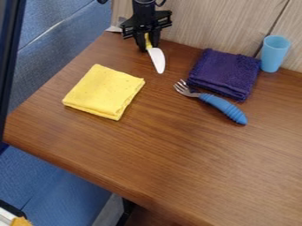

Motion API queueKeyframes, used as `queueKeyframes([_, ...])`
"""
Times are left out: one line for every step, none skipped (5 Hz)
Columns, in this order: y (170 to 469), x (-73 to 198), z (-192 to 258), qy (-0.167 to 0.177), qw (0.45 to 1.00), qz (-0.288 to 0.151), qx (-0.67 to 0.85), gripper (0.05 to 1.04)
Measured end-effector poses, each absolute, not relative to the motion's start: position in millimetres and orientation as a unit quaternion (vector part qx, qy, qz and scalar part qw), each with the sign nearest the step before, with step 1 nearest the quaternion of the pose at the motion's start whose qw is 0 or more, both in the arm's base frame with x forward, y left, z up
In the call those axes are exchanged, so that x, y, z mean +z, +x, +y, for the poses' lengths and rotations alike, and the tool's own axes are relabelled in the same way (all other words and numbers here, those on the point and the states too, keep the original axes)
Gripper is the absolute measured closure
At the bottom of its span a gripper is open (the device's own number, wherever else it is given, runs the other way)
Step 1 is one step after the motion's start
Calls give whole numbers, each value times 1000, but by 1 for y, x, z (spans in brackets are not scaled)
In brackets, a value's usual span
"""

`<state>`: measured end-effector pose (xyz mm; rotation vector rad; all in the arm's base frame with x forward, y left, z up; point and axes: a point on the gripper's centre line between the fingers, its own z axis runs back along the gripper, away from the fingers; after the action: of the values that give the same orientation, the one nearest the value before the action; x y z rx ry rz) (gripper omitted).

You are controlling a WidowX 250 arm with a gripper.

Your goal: Put the knife on the top left on the table

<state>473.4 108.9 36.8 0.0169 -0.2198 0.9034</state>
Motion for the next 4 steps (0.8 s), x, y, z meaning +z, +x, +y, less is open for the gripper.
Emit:
queueKeyframes([477,56,116,20,866,-118,486,757])
queueKeyframes([473,94,115,26,848,-147,508,757])
queueKeyframes([454,127,97,31,846,-168,505,757])
queueKeyframes([421,134,71,16,834,-161,527,757])
